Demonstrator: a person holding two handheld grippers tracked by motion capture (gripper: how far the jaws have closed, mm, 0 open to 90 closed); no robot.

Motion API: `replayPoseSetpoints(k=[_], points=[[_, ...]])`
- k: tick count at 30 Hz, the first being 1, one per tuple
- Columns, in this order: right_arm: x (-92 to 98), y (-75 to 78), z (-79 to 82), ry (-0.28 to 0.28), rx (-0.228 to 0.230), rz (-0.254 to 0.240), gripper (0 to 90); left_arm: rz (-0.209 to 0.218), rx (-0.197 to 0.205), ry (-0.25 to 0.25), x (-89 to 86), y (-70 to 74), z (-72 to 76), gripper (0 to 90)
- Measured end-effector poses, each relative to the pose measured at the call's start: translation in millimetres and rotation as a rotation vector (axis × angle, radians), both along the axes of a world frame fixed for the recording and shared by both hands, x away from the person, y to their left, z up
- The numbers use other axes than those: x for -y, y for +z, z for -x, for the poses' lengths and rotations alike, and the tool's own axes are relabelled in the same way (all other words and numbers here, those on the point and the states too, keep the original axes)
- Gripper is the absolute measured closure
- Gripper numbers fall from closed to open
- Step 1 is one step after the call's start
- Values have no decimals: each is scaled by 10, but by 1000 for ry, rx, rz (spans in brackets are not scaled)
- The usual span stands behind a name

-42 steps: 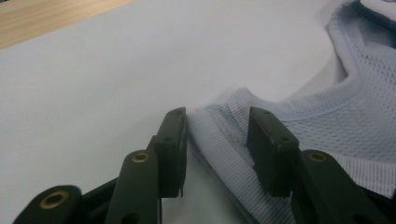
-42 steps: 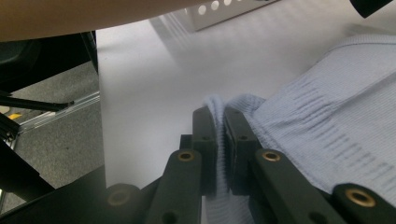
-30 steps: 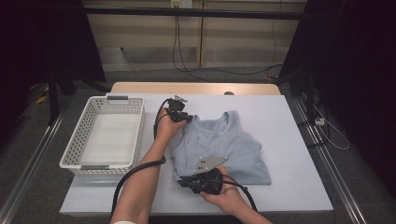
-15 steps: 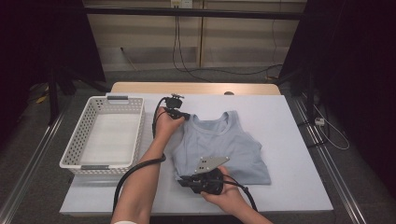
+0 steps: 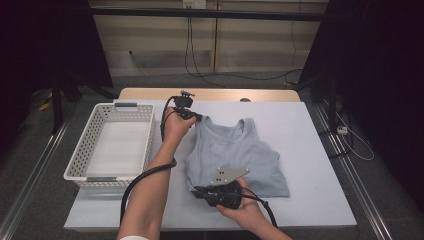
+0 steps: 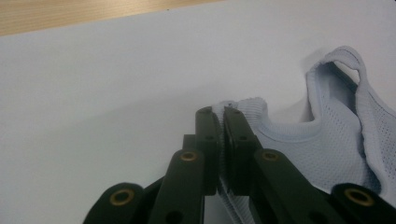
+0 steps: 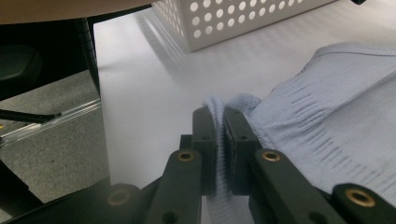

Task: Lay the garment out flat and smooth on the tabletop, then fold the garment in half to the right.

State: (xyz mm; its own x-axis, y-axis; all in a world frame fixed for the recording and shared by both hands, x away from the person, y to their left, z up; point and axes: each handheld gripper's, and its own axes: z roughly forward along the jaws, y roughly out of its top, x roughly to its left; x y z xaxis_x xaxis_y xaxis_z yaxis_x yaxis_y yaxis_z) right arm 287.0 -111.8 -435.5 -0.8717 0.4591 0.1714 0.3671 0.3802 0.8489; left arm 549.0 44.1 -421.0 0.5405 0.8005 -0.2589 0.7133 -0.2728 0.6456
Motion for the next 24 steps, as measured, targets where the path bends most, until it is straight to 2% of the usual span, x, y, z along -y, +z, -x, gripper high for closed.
replayPoseSetpoints(k=[13,24], points=[[-78,18,0,9,16,9,853,0,-28,27,-186,11,5,861],[-159,3,-7,19,19,16,853,-47,-48,32,-266,59,-10,860]])
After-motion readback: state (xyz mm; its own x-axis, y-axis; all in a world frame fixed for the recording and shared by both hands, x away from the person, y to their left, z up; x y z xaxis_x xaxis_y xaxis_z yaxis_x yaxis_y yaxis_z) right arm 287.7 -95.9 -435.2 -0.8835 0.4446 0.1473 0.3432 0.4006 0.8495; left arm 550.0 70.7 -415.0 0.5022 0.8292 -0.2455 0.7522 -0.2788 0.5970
